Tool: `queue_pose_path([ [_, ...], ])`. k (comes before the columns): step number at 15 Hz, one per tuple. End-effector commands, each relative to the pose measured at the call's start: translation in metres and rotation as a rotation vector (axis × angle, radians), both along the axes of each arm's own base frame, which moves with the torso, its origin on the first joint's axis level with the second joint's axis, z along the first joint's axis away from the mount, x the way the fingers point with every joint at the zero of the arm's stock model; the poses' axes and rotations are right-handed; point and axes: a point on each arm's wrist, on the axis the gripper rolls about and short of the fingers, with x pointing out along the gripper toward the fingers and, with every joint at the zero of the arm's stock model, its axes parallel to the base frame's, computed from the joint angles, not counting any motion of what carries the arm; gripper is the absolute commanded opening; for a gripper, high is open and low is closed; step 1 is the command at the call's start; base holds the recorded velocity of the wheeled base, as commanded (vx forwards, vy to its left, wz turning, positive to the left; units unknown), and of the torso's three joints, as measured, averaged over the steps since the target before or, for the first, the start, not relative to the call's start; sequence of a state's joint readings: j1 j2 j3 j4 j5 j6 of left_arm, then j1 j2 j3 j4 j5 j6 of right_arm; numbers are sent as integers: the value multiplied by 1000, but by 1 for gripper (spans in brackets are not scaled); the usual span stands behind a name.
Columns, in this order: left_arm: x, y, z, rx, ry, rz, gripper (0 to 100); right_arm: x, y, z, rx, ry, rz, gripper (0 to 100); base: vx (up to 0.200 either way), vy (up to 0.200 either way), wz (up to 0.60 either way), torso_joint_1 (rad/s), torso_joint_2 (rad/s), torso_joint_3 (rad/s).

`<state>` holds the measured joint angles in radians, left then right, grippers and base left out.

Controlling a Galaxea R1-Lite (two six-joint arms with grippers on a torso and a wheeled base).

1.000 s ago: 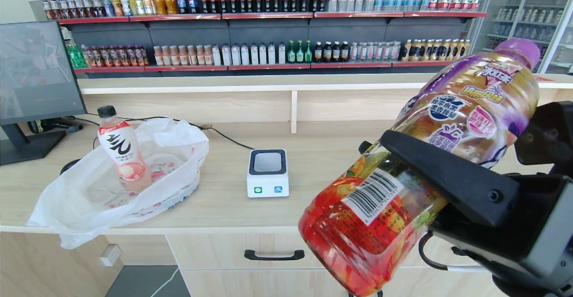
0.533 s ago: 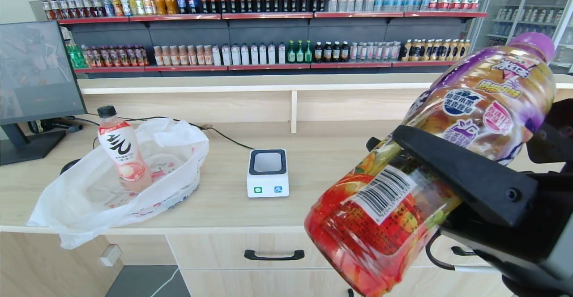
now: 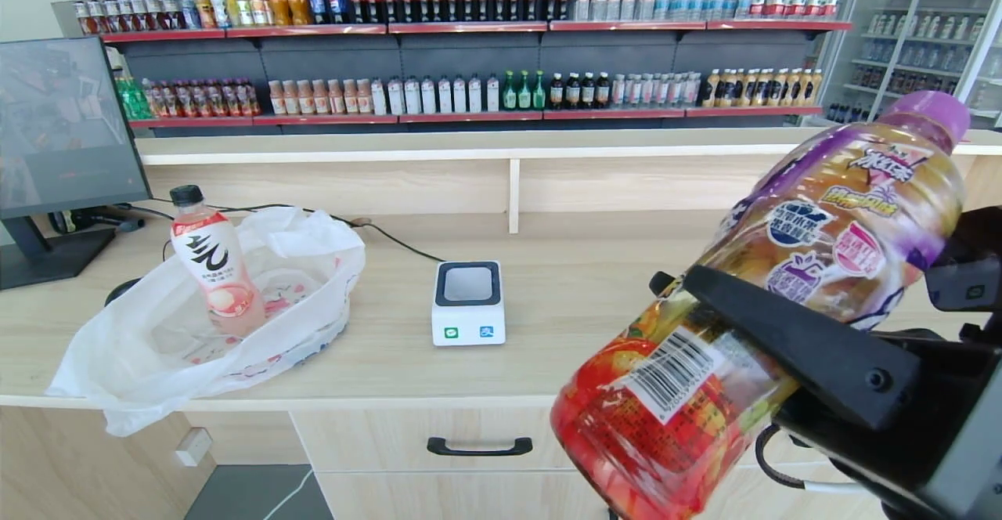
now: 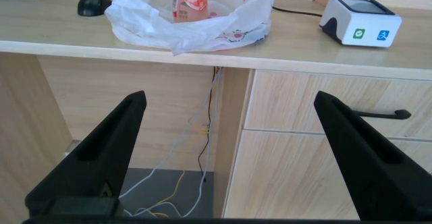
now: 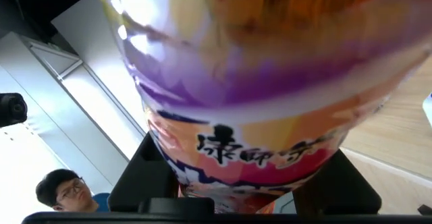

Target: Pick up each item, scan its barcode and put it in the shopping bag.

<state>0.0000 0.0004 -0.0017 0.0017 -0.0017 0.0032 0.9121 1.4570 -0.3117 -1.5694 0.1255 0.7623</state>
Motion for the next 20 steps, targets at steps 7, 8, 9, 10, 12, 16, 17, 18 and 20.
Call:
queue_pose_path([
  [7,0,0,0,8,0,-1,100,26,8,-40,-397,-283,-252,0,0,0,0,0,0,0],
  [8,0,0,0,8,0,-1,100,27,6,-43,-422,-281,-301,0,0,0,0,0,0,0],
  [9,0,0,0,6,1,-1,100,27,5,-42,-434,-284,-345,0,0,0,0,0,0,0],
  [10,0,0,0,6,0,-1,100,28,4,-43,-458,-300,-378,0,0,0,0,0,0,0],
  [12,0,0,0,6,0,-1,100,42,-2,-52,-567,-286,-573,0,0,0,0,0,0,0],
  [16,0,0,0,4,0,0,100,55,-12,-57,-621,-259,-688,0,0,0,0,0,0,0],
  [17,0,0,0,4,0,0,100,56,-12,-57,-626,-261,-691,0,0,0,0,0,0,0],
  [18,0,0,0,3,0,0,100,56,-12,-58,-636,-267,-692,0,0,200,0,2,2,2],
  [20,0,0,0,3,0,0,100,55,-13,-58,-638,-273,-693,0,0,200,0,2,5,7],
])
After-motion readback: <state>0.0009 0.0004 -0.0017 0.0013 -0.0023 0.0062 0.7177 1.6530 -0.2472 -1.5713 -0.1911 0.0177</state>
